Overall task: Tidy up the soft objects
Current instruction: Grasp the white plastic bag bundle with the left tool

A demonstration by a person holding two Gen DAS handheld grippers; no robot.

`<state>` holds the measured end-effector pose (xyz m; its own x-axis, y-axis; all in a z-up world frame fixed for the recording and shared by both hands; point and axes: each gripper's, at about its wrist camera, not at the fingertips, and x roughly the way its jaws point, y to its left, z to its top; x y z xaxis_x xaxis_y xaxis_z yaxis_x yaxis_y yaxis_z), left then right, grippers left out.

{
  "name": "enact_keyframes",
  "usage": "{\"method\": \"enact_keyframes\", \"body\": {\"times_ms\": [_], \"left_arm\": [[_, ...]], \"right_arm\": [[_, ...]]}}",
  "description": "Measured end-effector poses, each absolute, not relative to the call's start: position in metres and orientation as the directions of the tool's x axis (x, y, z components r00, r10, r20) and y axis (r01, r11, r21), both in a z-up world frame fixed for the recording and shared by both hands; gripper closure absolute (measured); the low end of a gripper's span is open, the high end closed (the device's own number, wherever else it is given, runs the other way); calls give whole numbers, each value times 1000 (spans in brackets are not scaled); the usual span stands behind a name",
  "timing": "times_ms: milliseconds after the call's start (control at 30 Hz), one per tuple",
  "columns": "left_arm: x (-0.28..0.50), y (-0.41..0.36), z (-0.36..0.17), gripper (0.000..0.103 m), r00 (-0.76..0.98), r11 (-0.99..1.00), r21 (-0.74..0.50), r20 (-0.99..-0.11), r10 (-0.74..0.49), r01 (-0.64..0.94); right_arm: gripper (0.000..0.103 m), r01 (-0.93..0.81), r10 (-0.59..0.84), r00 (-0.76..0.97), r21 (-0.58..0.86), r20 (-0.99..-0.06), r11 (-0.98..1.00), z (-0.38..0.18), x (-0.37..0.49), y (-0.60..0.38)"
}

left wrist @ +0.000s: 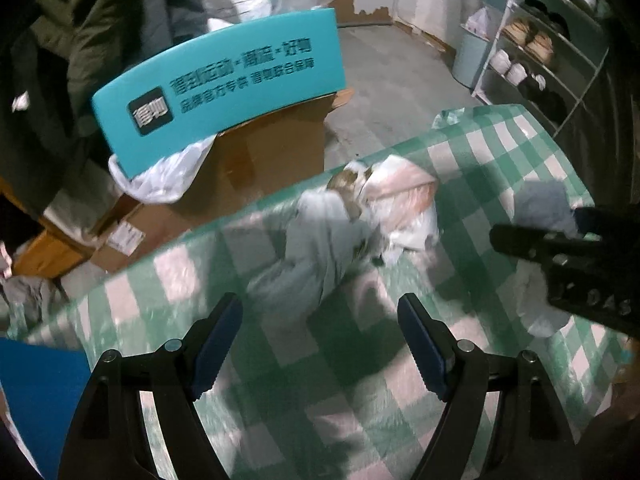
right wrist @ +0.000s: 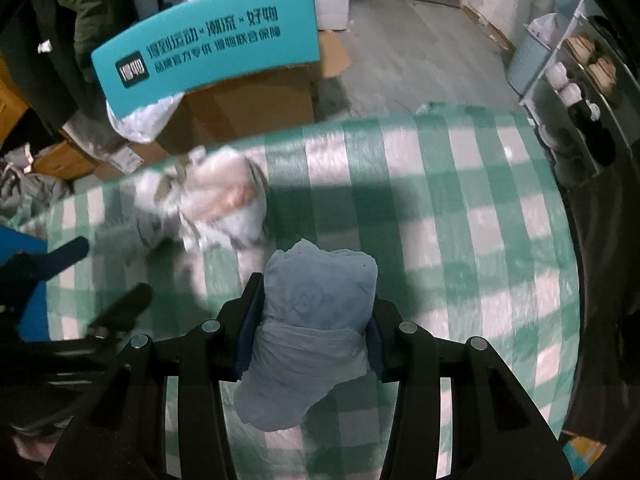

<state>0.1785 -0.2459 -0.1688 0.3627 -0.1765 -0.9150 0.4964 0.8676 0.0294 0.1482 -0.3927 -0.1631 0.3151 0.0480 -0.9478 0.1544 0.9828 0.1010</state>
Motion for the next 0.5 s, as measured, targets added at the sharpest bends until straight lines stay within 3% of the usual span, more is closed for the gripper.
{"method": "enact_keyframes", "body": {"times_ms": [100, 500], "left_arm": [[187, -258, -170, 14, 360, 851, 39, -915, -180, 523], [201, -292, -192, 14, 365, 799, 129, -923, -120, 588]], "right_arm": [[59, 145, 35, 315, 84, -949, 986, -155, 159, -399], [59, 177, 34, 326, 96, -945, 979, -153, 164, -416]]}}
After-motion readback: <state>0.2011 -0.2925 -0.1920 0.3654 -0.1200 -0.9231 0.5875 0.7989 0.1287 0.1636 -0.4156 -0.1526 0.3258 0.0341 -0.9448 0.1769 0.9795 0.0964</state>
